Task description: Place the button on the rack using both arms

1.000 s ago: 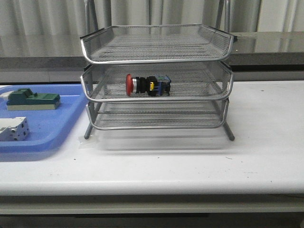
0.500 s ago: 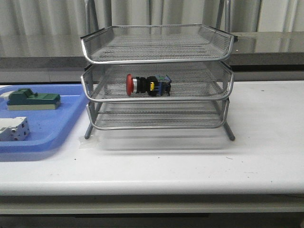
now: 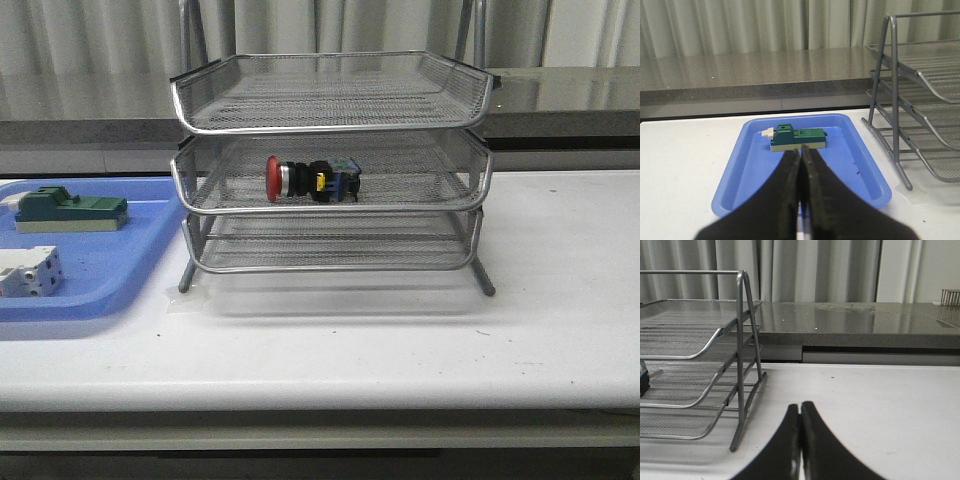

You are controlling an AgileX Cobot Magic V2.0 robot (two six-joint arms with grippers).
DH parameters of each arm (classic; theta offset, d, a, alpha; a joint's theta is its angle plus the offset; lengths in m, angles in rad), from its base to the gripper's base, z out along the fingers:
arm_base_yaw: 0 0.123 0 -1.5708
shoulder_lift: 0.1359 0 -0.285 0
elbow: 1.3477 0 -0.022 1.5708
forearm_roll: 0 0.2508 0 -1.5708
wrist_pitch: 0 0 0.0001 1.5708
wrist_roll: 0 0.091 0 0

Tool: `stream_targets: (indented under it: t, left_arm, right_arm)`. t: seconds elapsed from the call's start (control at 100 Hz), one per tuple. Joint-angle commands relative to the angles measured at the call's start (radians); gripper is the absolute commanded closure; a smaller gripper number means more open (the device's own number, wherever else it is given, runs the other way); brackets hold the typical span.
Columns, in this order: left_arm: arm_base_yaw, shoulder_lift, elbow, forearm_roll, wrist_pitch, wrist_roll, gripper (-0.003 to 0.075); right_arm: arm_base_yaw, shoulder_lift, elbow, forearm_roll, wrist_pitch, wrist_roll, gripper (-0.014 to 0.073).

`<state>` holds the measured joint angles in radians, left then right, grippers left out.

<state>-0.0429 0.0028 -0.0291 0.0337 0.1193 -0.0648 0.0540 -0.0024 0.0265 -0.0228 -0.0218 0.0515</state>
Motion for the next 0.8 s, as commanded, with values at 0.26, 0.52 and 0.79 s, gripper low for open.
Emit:
stream_targets:
  t: [0.26,0.52,0.79]
  left_arm:
    - [0.000,-0.036,0.067,0.012,-0.149,-0.050,0.0741]
    - [0.000,-0.036,0.067,0.010,-0.167,-0.050,0.0741]
    - [0.000,-0.036,0.067,0.010,-0.167,-0.050,0.0741]
  right_arm:
    - [-0.007,0.010,0.001,-0.001,-0.090,0.001,0.0651]
    - [-0.007,0.010,0.001,-0.001,-0.090,0.001,0.0651]
    - [-0.007,0.010,0.001,-0.001,-0.090,0.001,0.0651]
